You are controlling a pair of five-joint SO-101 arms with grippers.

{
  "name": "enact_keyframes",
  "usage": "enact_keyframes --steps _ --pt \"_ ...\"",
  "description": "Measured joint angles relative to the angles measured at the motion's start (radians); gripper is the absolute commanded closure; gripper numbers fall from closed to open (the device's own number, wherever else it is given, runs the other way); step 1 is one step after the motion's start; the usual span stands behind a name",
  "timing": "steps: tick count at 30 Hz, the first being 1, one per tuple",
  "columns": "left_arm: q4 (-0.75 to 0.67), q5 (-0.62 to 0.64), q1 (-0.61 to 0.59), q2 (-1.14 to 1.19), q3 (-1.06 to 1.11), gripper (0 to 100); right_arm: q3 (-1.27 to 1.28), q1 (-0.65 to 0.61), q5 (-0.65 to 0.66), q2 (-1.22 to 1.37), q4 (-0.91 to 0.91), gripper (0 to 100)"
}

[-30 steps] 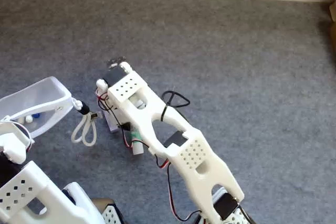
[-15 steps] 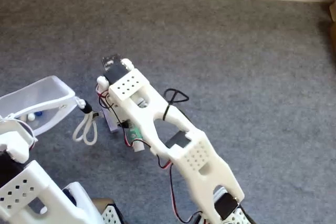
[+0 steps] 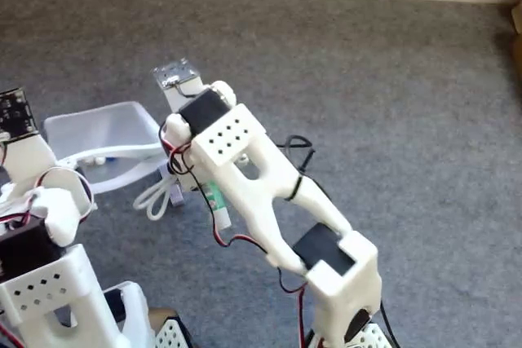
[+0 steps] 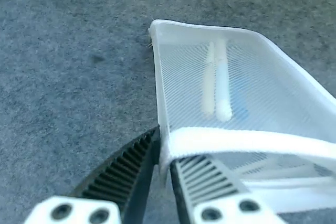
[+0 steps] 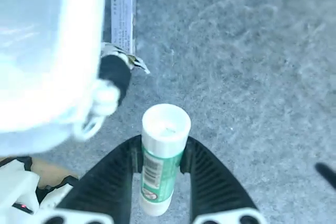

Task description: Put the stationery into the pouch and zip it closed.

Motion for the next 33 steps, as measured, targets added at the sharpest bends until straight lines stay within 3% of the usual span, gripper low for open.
enact_keyframes --steps 14,21,33 --pt "0.002 0.000 0.193 0.002 -0.049 99 0.262 0.000 0.000 -0.474 -0.069 99.5" --pt "0.002 0.000 0.238 0.002 -0.069 99 0.624 -0.054 0.000 -0.784 -0.365 99.5" --pt "0.051 0.000 0.262 0.002 -0.133 99 1.280 -0.084 0.000 -1.372 -1.026 99.5"
